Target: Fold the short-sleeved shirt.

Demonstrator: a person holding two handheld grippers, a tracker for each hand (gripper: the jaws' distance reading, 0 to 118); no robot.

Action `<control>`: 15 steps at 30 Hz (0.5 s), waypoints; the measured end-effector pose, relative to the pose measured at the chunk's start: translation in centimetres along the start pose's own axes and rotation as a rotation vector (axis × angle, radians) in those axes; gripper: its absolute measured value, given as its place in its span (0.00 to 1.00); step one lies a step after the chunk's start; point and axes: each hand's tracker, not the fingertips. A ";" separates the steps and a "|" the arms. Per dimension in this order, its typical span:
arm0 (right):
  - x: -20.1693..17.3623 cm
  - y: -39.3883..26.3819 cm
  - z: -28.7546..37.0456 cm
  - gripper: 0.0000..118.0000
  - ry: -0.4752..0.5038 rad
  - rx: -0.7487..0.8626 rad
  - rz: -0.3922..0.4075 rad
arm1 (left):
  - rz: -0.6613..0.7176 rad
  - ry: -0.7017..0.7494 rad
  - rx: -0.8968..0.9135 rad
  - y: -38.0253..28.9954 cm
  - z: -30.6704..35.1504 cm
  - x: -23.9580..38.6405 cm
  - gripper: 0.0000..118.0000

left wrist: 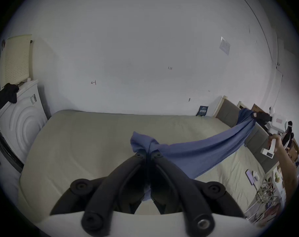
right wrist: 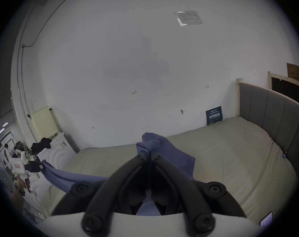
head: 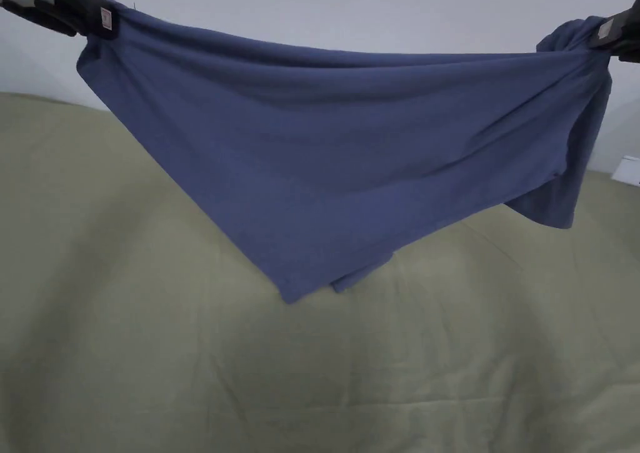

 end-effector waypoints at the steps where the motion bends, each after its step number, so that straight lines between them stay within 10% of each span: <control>1: 0.3 -0.4 0.0 0.04 0.012 0.001 -0.002 | -0.001 -0.007 -0.009 -0.5 -0.2 -0.2 0.02; 15: 4.7 -12.8 4.4 0.04 0.040 -0.159 0.022 | 0.050 -0.099 -0.153 -16.7 2.4 -1.7 0.02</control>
